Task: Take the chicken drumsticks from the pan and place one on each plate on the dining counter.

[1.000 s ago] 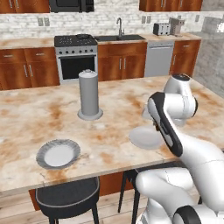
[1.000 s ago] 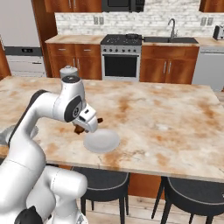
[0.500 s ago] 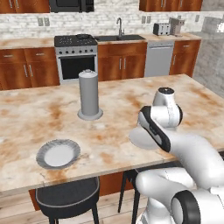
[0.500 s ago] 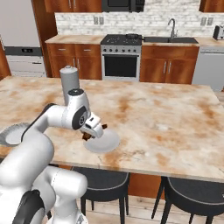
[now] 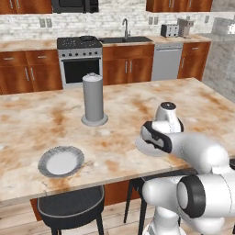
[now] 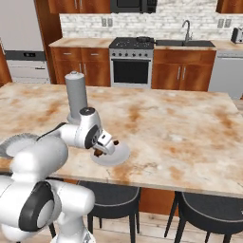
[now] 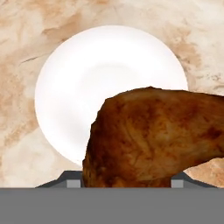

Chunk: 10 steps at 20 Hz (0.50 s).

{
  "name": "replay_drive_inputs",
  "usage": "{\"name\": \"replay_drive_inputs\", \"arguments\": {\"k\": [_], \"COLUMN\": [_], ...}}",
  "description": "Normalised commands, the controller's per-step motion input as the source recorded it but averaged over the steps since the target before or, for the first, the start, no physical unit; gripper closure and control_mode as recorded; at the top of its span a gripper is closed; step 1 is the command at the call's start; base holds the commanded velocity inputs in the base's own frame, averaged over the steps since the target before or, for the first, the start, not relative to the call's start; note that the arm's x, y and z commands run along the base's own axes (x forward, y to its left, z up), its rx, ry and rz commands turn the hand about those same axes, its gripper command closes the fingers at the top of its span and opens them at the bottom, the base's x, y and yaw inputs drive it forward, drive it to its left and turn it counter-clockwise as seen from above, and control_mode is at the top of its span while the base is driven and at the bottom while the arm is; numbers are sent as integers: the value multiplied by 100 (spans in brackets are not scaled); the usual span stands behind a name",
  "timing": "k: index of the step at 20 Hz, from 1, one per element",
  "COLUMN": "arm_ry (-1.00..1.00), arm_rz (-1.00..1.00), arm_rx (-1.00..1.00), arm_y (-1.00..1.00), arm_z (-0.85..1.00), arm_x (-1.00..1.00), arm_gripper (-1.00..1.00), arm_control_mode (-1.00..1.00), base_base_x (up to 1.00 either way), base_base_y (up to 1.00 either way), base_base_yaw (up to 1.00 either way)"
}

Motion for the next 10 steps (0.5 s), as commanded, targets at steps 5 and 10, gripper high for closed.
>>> {"name": "replay_drive_inputs", "arguments": {"k": [5,10], "arm_ry": [0,1], "arm_rz": [0,0], "arm_rx": [0,0], "arm_y": [-4,-6], "arm_z": [-28,-19], "arm_x": [46,27], "arm_gripper": [100,100], "arm_control_mode": [-100,-100], "base_base_x": [0,0], "base_base_y": [0,0], "base_base_yaw": [0,0]}}
